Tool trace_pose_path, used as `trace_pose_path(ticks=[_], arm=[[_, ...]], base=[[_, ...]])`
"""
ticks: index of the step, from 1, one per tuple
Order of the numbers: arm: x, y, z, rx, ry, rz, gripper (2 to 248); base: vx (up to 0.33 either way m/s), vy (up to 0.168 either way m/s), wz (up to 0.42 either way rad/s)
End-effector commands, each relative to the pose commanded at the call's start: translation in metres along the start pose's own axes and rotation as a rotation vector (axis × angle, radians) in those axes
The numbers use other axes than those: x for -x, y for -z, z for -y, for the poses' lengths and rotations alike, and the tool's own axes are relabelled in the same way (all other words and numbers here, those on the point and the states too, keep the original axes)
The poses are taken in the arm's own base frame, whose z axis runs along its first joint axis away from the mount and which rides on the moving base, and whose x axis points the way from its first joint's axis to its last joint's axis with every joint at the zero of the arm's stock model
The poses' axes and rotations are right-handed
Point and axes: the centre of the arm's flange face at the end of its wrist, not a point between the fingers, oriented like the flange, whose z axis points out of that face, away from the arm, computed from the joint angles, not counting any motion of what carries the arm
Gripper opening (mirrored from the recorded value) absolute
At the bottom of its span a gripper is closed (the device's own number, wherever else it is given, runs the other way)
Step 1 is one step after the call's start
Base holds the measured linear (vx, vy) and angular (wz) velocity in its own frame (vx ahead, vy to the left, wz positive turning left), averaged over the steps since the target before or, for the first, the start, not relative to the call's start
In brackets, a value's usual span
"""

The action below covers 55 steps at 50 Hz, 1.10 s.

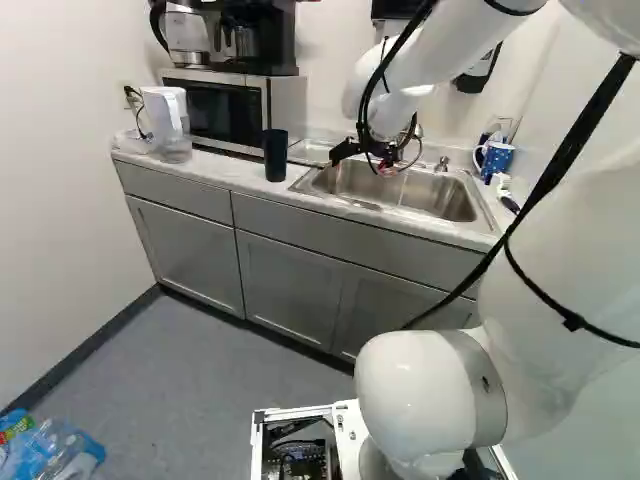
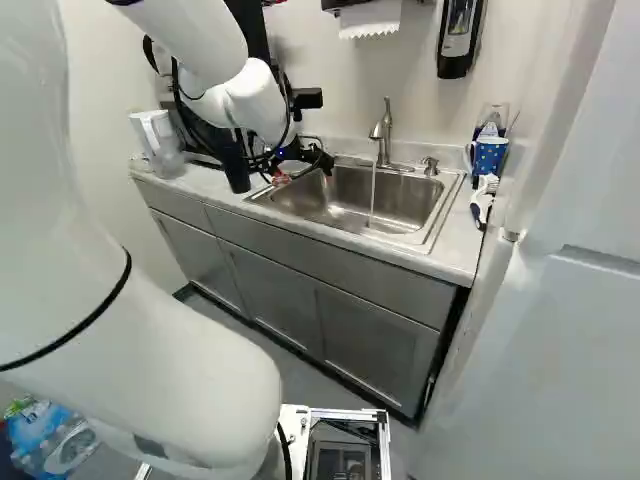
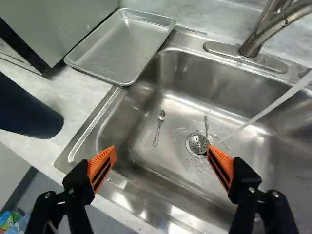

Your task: Rinse the cup and place it in the tray

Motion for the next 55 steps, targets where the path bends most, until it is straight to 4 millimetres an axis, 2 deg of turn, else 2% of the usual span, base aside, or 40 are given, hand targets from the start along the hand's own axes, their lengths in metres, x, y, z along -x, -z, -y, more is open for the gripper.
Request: trace_pose_path(ticks=[55], arm=[[0.002,0.002,0.088,-0.135,0.139,0.001,247]], base=[[0.000,0.000,0.000]])
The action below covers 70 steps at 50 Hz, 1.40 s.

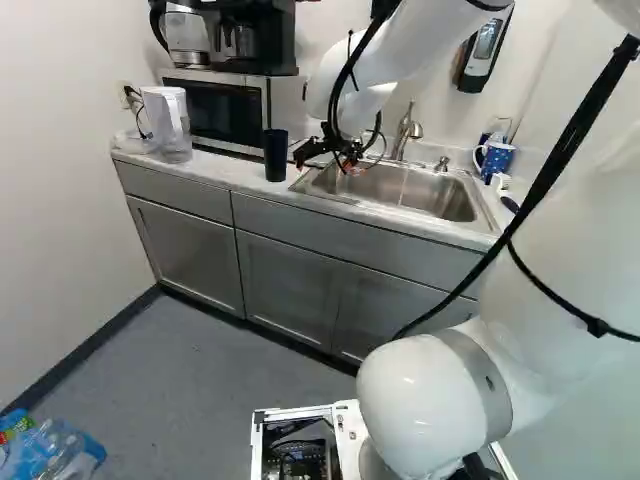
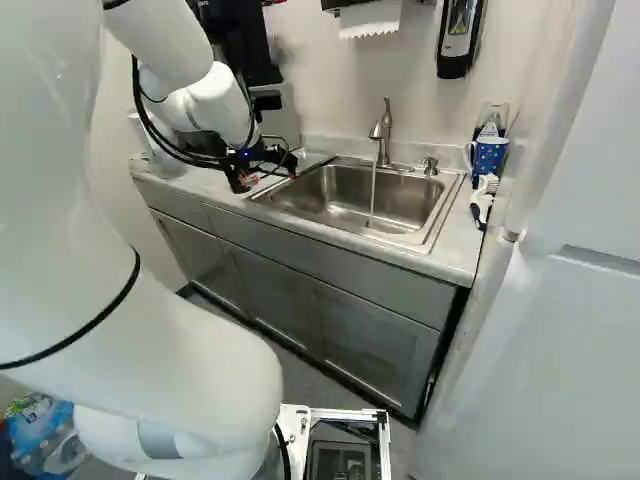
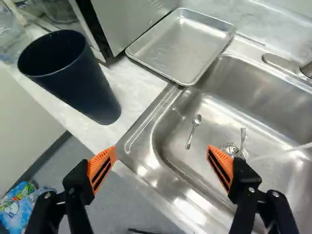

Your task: Rinse the cup and place it in the tray

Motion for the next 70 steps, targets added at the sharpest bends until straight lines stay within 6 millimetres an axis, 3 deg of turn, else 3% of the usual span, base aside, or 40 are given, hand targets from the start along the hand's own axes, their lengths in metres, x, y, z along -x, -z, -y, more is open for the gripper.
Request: trace_pose_path(ticks=[35,53,70], arm=[[-0.017,-0.015,0.054,-0.078,0.081,0.002,247],[-0.033,-0.030,0.073,-0.101,0.105,0.003,247],[-0.035,-0.032,0.082,-0.113,0.116,0.000,247]], base=[[0.000,0.000,0.000],[0.000,0.000,0.000],[0.000,0.000,0.000]])
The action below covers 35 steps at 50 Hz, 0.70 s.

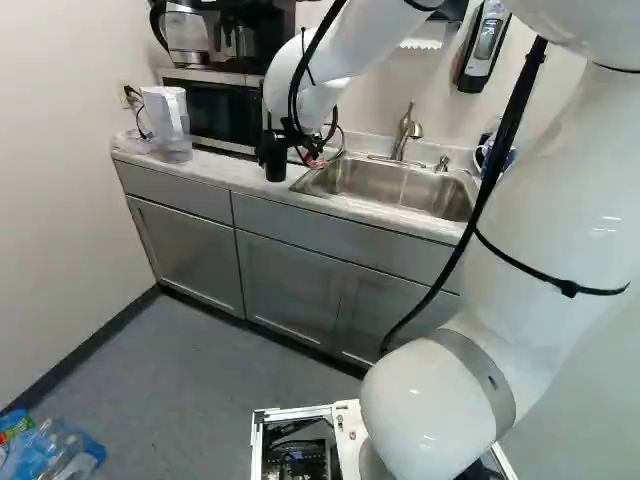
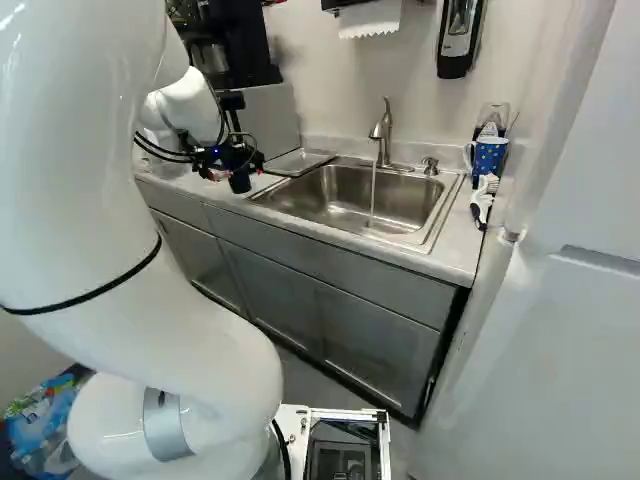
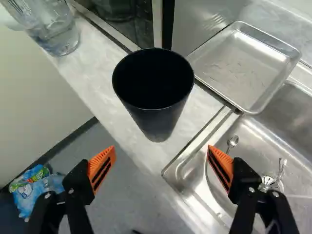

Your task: Rinse the cup and place it in the tray

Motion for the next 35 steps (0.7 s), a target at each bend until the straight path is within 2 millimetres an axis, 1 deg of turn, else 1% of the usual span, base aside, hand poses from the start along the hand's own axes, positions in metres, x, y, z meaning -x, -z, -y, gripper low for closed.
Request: trace_pose_path(ticks=[17,35], arm=[[-0.003,-0.001,0.000,0.000,0.000,-0.031,247],[-0.001,-0.017,0.000,0.000,0.000,-0.075,247]], base=[[0.000,0.000,0.000],[0.000,0.000,0.000]])
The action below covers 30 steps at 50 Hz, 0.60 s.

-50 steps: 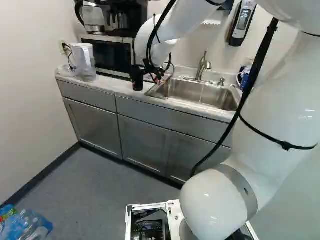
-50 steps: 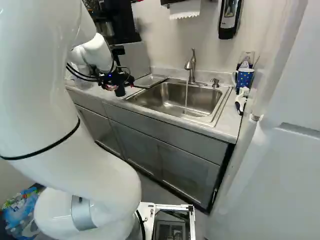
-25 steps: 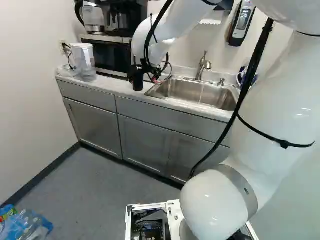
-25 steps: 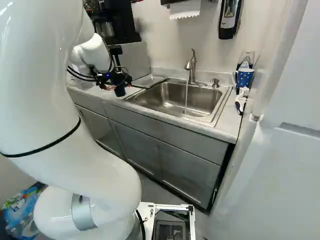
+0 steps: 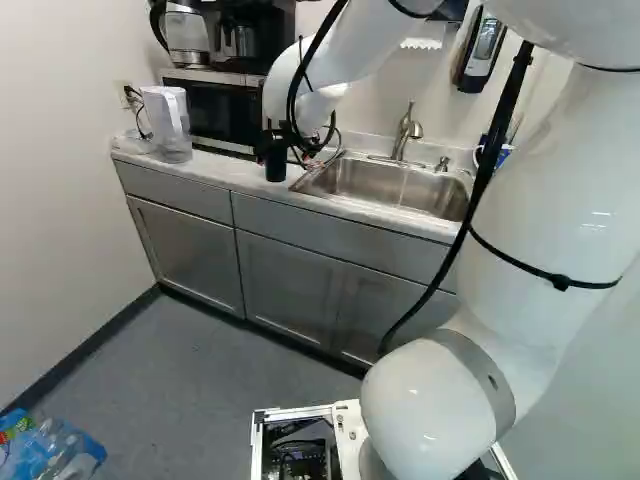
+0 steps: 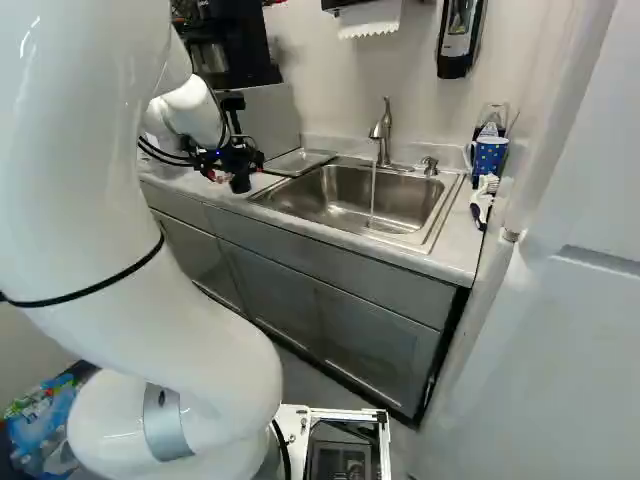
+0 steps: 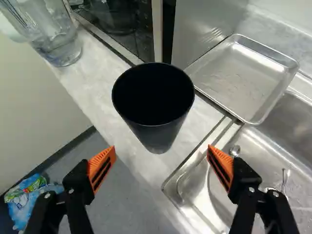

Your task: Rinse the cup and place it in the tray

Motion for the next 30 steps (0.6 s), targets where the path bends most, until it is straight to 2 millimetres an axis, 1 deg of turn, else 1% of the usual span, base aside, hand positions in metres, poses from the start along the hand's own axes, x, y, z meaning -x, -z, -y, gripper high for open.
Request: trace_pose_path(ticks=[11,30], arm=[[0.003,-0.009,0.001,-0.001,0.001,-0.036,247],[0.014,-0.018,0.004,-0.006,0.005,-0.106,247]], base=[[0.000,0.000,0.000],[0.000,0.000,0.000]])
